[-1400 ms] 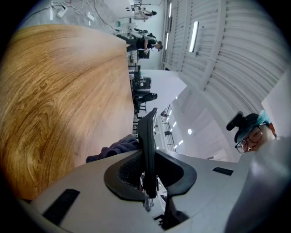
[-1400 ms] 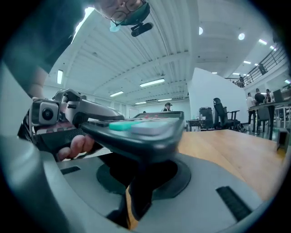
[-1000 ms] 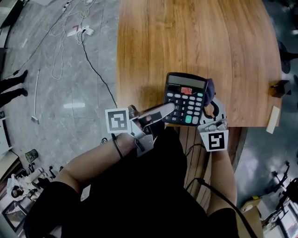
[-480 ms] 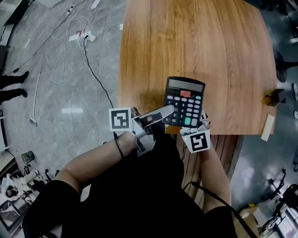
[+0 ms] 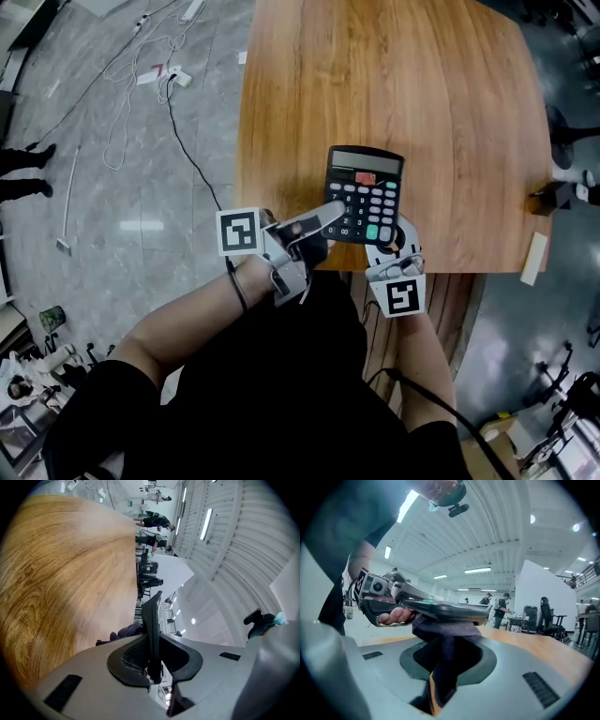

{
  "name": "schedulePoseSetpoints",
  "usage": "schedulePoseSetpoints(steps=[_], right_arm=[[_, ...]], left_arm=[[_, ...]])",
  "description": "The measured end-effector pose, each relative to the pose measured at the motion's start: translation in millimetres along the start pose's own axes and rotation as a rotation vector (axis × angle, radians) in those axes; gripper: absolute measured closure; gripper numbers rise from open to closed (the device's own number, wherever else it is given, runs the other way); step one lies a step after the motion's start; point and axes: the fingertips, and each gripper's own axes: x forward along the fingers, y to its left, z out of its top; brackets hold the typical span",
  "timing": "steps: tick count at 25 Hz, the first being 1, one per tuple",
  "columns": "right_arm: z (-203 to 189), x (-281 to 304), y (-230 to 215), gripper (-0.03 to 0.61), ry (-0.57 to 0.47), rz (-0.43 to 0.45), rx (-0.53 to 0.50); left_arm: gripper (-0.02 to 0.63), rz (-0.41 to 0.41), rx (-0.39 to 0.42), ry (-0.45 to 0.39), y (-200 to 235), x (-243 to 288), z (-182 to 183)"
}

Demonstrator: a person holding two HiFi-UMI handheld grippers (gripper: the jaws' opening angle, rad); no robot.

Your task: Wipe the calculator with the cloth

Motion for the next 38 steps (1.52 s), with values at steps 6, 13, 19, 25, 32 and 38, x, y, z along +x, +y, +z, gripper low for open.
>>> schedulePoseSetpoints(steps=[6,13,19,25,32,38], right_arm=[[-2,-18,-40,0.500,-0.005,-0.130,-0.019],[3,-9,-48,0.500,-0.043,-0.165,0.002],[13,1,4,0.500,-0.067,-0.062,0.030],[1,-13,37,0.500,-0.015,-0.013,0.059],[-21,-44,22,0.500,0.056,-0.090,0.093],[-33,-84,-40,0.500,0.047,-0.303,0.173]], left_arm=[[0.540,-0.011,0.010,0.014,-4,2,-3],[0.540,-0.012,-0.010,-0.011,-1,0,1],[0.540,0.004,0.021,-0.021,2,0,8],[0.540,0.032,0.060,-0.018,11,-4,9],[0.540,0.051,0.072,-0.020,22,-6,11],[0.540,0.121,0.080,-0.025,50,-13,16]])
